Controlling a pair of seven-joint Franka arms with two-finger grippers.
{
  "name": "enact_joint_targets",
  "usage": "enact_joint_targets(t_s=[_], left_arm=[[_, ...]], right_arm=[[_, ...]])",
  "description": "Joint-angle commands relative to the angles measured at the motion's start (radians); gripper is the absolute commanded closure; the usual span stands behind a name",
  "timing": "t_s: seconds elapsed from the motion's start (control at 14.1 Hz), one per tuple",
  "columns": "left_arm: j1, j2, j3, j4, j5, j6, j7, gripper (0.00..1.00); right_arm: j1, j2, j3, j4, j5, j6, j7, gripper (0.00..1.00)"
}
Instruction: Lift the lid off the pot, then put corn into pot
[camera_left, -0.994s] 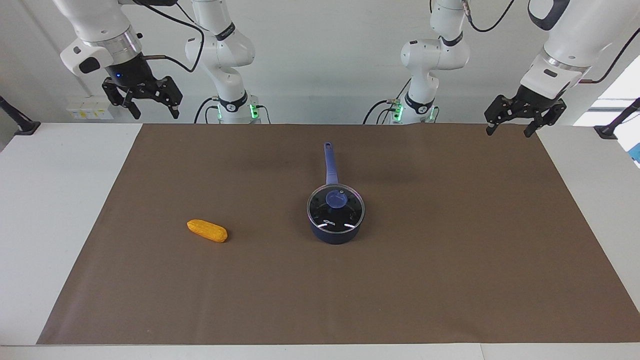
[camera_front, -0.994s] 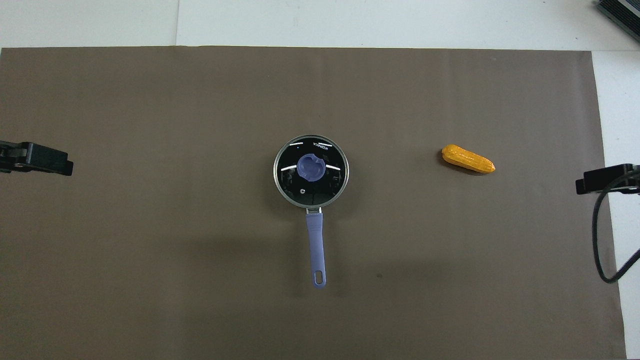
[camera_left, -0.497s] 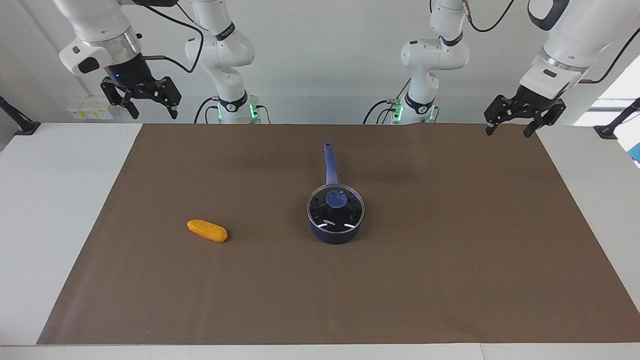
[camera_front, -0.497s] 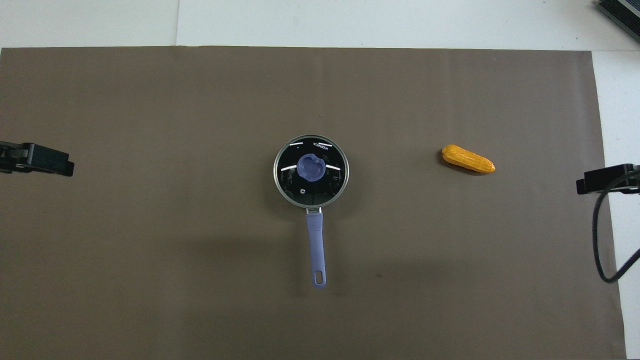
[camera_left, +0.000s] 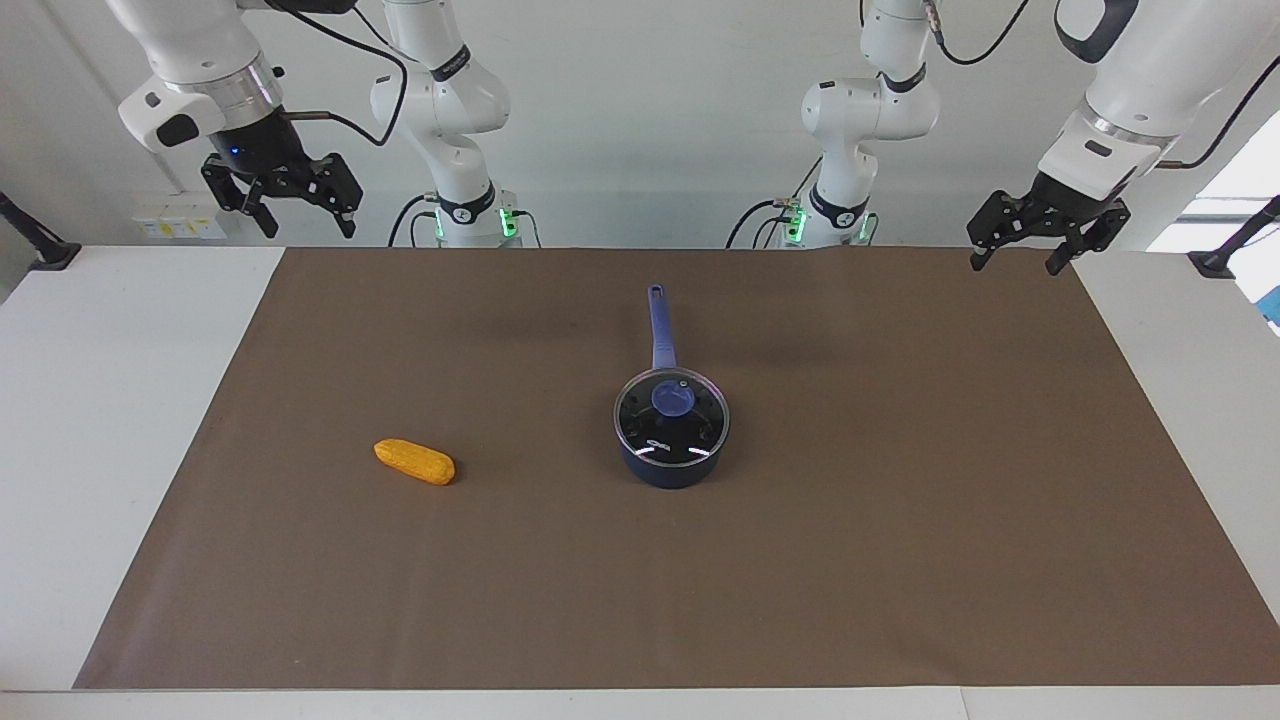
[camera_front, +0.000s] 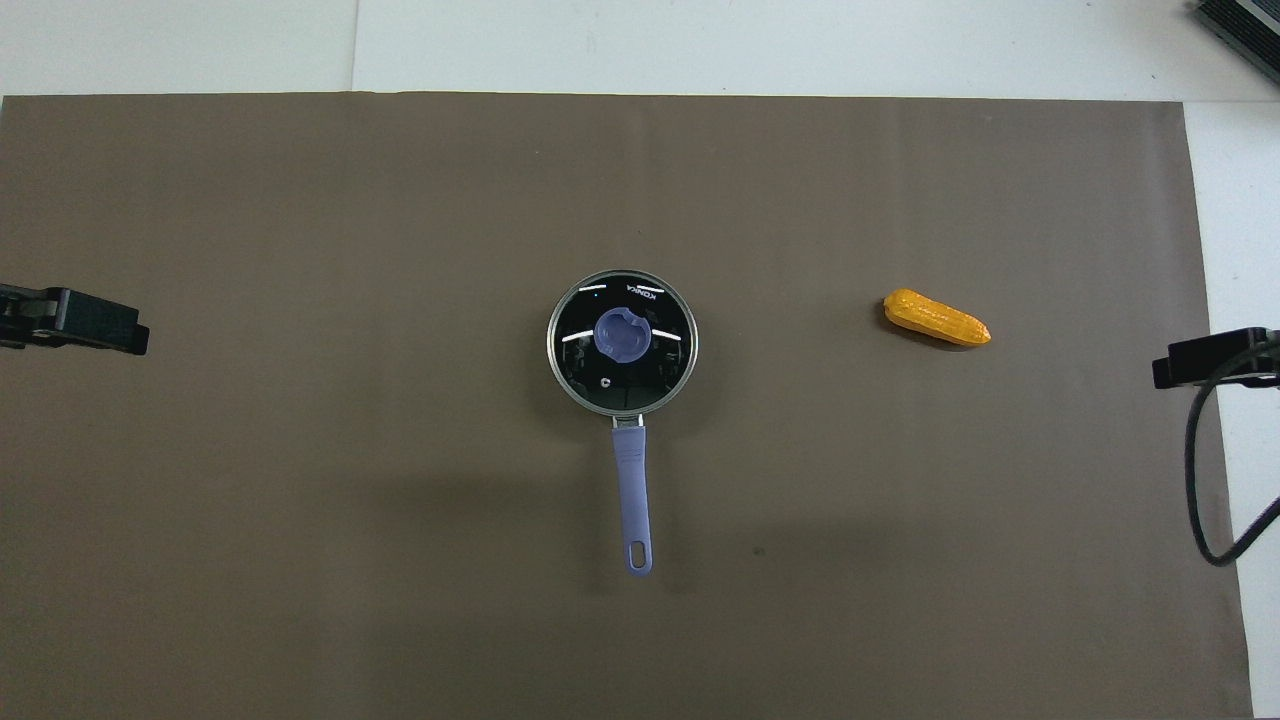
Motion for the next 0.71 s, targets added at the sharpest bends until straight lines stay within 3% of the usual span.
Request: enact_joint_targets(t_s=[0.0,0.64], left_arm=[[0.014,-0.020,-0.008,-0.014,-0.014,-0.010,0.012,0.00],[-0.006,-0.026,-0.020,-0.027,-0.014,-0.010,0.018,0.00]], right_arm=[[-0.012,-0.001,0.011,0.002,-0.016,0.002,-0.020,0.00],[-0.012,-0.005,0.010,-0.004,-0.016,0.013,-0.023,0.00]])
